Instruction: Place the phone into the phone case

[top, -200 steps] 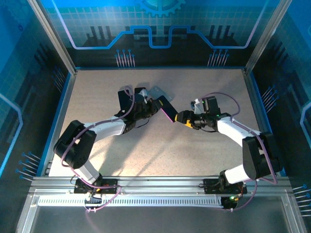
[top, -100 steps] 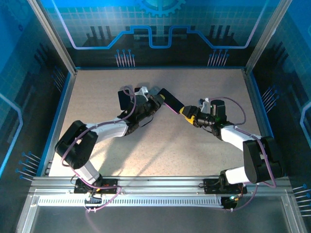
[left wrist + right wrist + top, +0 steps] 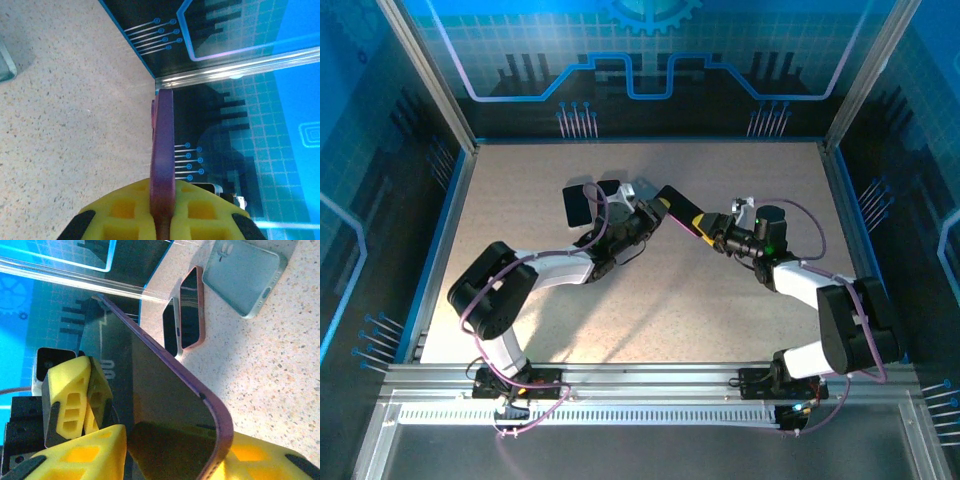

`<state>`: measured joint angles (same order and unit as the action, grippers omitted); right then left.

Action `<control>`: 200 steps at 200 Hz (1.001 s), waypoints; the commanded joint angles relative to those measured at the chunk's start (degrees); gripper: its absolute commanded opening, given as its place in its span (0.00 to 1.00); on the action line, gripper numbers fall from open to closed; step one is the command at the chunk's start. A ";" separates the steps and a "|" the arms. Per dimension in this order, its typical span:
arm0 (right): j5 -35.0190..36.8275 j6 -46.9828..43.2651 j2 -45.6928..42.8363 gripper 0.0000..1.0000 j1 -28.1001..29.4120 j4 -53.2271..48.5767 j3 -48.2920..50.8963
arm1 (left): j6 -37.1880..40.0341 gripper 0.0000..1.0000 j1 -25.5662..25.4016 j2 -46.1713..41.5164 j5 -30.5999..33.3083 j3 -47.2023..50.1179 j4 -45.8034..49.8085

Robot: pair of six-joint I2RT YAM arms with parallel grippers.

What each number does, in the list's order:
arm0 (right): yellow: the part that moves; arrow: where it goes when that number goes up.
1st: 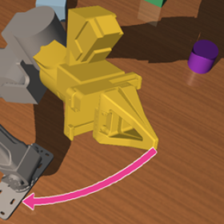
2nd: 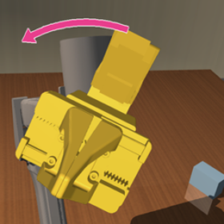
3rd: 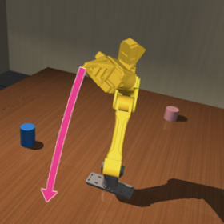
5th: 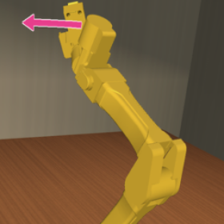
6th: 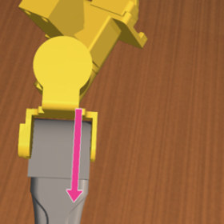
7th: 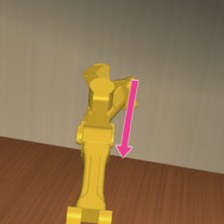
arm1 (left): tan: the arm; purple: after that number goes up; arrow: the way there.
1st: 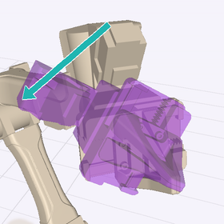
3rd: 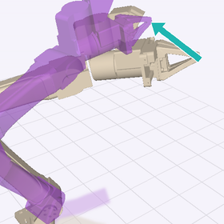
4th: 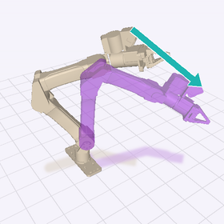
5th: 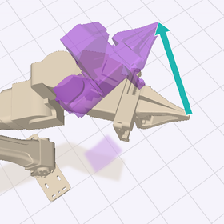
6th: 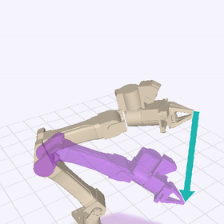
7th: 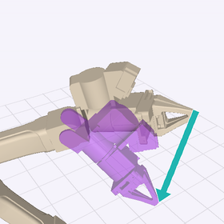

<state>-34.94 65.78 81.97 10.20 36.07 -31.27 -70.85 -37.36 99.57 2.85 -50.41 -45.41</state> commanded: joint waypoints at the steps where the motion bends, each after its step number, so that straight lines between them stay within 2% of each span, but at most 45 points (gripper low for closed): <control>1: -0.79 2.76 1.90 0.42 1.14 7.78 0.43 | -1.99 0.00 -0.97 1.10 -0.55 -0.64 -5.97; 27: 0.33 2.42 1.97 0.32 1.91 7.04 0.36 | -2.64 0.00 -1.44 2.12 -0.95 -0.33 -6.91; 55: 1.46 1.51 0.90 0.05 2.12 5.79 0.45 | -1.18 0.00 -1.43 1.23 -0.93 -0.30 -3.76; 62: 1.98 1.15 0.36 0.00 2.15 5.25 0.54 | -0.06 0.08 -1.36 0.59 -0.72 -0.63 -1.91; 69: 2.40 0.45 -0.27 0.00 2.13 4.02 0.39 | 1.28 0.16 -1.32 0.08 -0.62 -1.15 0.44; 81: 3.08 -0.94 -1.52 0.00 2.15 1.89 0.24 | 3.49 0.23 -1.31 -0.66 -0.34 -2.20 4.27; 92: 3.80 -2.10 -2.76 0.00 2.13 0.13 0.09 | 5.16 0.33 -1.22 -1.04 -0.32 -3.16 6.84; 113: 4.41 -5.07 -4.79 0.00 2.02 -5.32 -1.28 | 6.78 0.41 -0.50 -1.18 -0.98 -4.47 9.98; 164: 4.56 -7.90 -6.43 0.00 -0.21 -11.16 -4.08 | 10.61 0.46 3.56 -0.13 -3.37 -8.67 18.50; 200: 2.46 -8.34 -4.68 0.00 -3.99 -11.86 -5.69 | 15.38 0.44 8.05 5.01 -6.35 -18.89 31.84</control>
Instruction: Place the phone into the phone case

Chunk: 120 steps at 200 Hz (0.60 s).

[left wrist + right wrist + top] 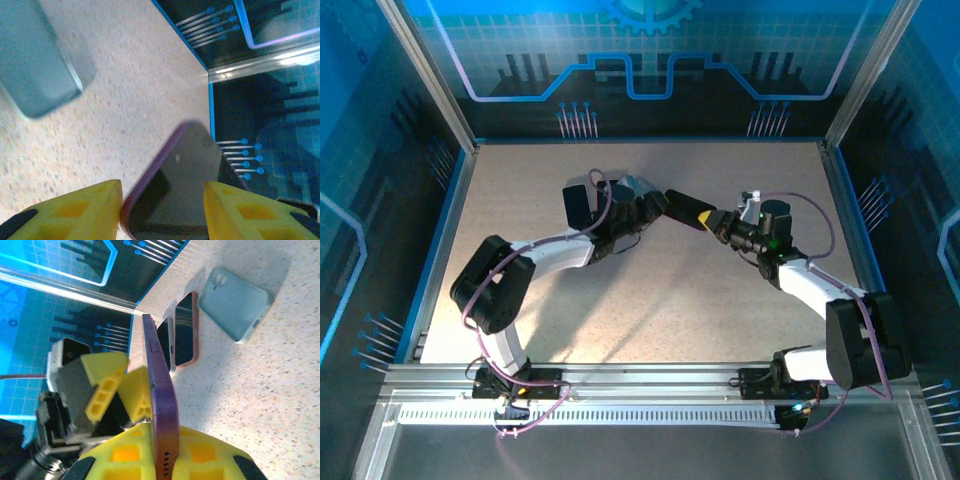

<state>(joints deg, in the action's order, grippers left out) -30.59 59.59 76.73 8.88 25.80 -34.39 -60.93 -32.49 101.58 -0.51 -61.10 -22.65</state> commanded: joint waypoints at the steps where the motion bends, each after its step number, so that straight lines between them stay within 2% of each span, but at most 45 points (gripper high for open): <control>1: -1.96 -2.18 0.64 0.00 -2.79 -1.57 -2.59 | 5.55 0.44 3.33 3.27 -3.13 -8.53 9.54; 29: -4.50 -2.62 3.07 0.00 -6.24 -1.49 -4.00 | 10.28 0.40 6.00 10.95 -4.35 -19.83 20.36; 43: -5.42 -2.93 4.28 0.00 -7.57 -1.56 -5.01 | 12.88 0.33 6.90 15.87 -4.35 -27.05 26.52; 84: -7.18 -3.56 6.48 0.00 -9.96 -1.58 -6.78 | 18.33 0.03 8.12 30.20 -2.53 -45.70 40.69; 120: -8.15 -3.95 5.88 0.00 -11.50 -2.41 -6.58 | 18.39 0.00 8.29 37.79 -2.57 -53.92 44.92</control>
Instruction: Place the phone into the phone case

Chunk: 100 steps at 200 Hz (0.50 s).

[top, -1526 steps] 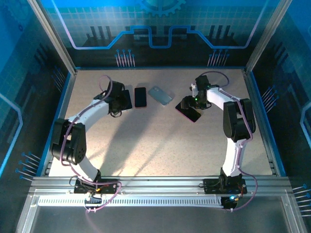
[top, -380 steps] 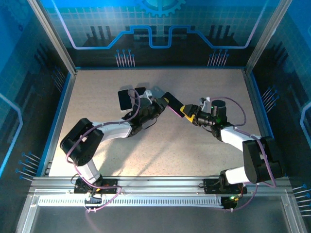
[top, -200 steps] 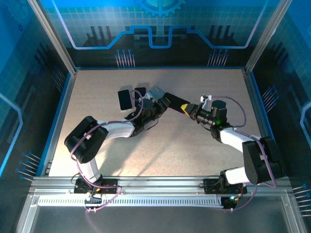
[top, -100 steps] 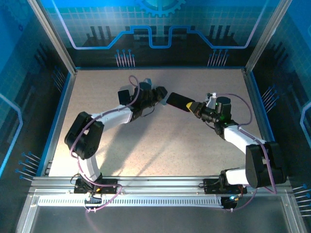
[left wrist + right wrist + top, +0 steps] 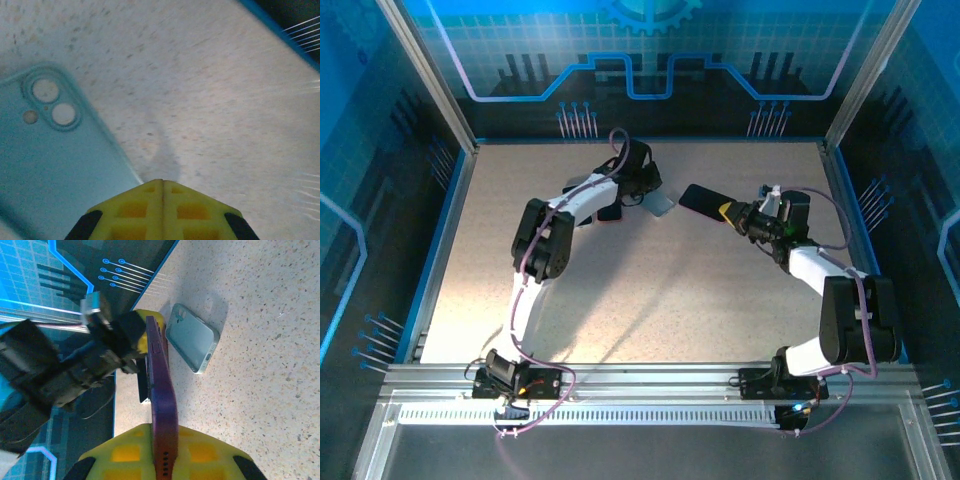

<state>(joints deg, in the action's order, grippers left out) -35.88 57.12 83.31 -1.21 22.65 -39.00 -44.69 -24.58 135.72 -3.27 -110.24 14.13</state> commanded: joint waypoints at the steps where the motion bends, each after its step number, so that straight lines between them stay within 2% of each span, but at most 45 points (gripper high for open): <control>1: -2.92 -1.53 -0.74 0.00 -1.46 0.69 -1.96 | 2.10 0.00 0.35 3.75 0.14 -4.85 8.25; 51: -3.31 -1.83 -2.27 0.00 -1.85 -0.35 -1.00 | 1.75 0.00 -0.61 5.56 -0.61 -3.52 10.02; 100: -4.08 -0.30 -4.24 0.00 -1.78 0.64 0.08 | 0.38 0.00 -4.25 -0.50 -0.75 7.60 8.71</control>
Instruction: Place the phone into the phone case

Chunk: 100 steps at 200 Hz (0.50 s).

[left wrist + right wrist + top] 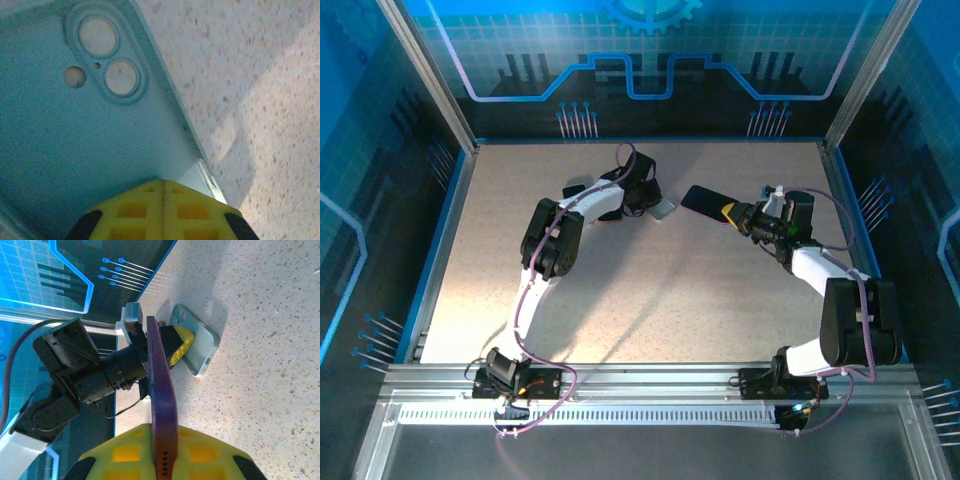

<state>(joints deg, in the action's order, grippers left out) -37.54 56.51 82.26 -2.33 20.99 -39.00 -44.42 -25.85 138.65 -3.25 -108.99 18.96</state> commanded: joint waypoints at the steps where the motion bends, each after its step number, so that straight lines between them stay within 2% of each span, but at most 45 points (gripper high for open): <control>1: -2.44 0.33 -3.30 0.00 -0.71 2.21 0.12 | 0.04 0.00 -3.07 -3.59 -0.79 6.74 3.80; 60: -2.28 -1.87 -10.64 0.00 -0.67 -3.94 1.63 | -9.63 0.00 -8.50 -15.71 -2.37 30.18 -4.24; 100: -1.92 -4.32 -16.14 0.00 -0.65 -10.57 3.05 | -20.82 0.00 -13.68 -22.76 -2.04 44.58 -13.01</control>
<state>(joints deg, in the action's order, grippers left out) -38.02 55.05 69.76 -2.33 14.76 -36.77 -56.21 -36.12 117.16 -3.99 -72.25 5.78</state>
